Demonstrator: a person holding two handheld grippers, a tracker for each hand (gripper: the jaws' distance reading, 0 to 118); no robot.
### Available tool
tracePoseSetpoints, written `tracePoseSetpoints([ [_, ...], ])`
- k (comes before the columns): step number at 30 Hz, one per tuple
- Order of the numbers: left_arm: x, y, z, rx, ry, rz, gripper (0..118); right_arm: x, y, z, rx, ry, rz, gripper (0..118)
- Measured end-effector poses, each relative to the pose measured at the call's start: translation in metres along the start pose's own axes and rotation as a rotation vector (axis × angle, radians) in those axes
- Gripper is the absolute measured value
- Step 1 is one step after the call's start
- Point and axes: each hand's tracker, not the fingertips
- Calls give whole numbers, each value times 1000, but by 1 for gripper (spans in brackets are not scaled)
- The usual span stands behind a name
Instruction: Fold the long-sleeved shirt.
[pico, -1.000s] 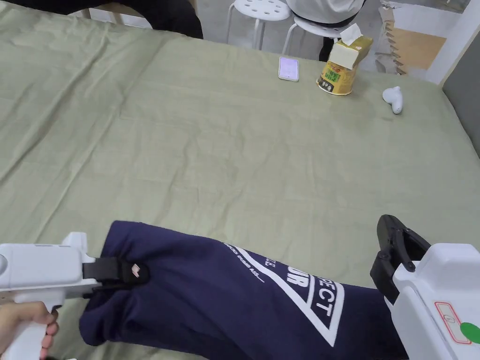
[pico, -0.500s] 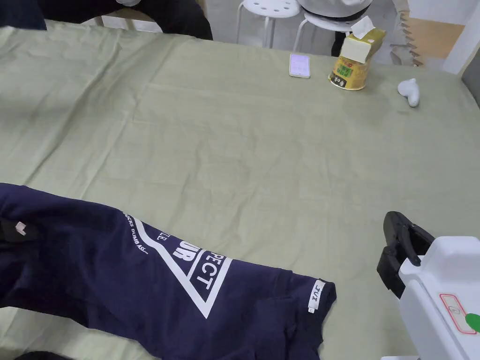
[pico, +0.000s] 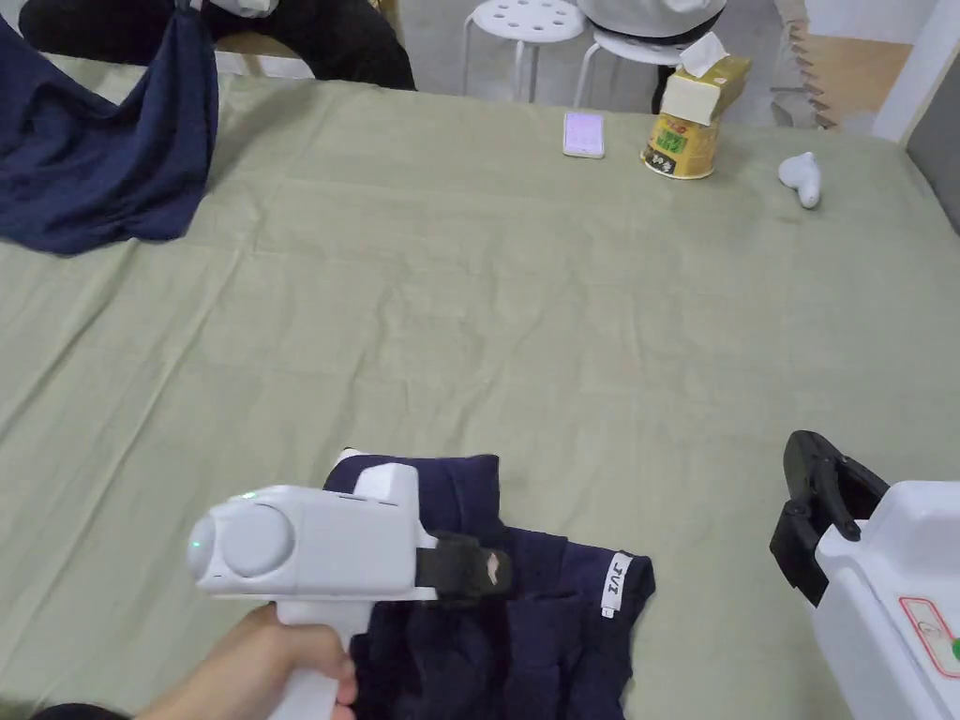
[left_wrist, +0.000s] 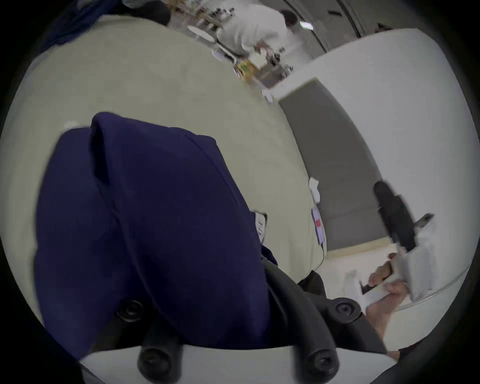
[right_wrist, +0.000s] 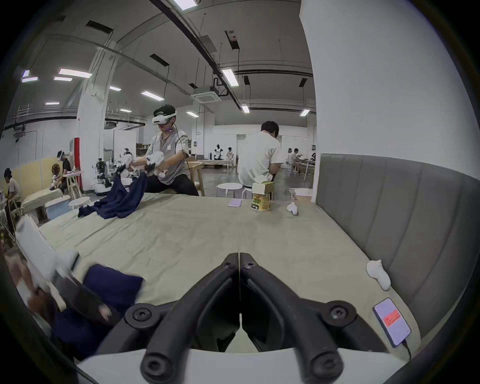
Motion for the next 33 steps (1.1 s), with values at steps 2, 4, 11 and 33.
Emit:
tracePoseSetpoints([
  [2, 15, -6, -33, -39, 3, -12, 18, 6, 0, 5, -2, -12, 6, 0],
  [4, 23, -7, -52, -99, -54, -22, 31, 10, 0, 9, -3, -24, 10, 0],
  [11, 54, -15, -32, -27, -155, -120, 106, 17, -1, 12, -3, -43, 13, 0],
  [33, -17, -32, -49, -89, -164, 79, 22, 18, -20, 10, -48, -37, -24, 0],
])
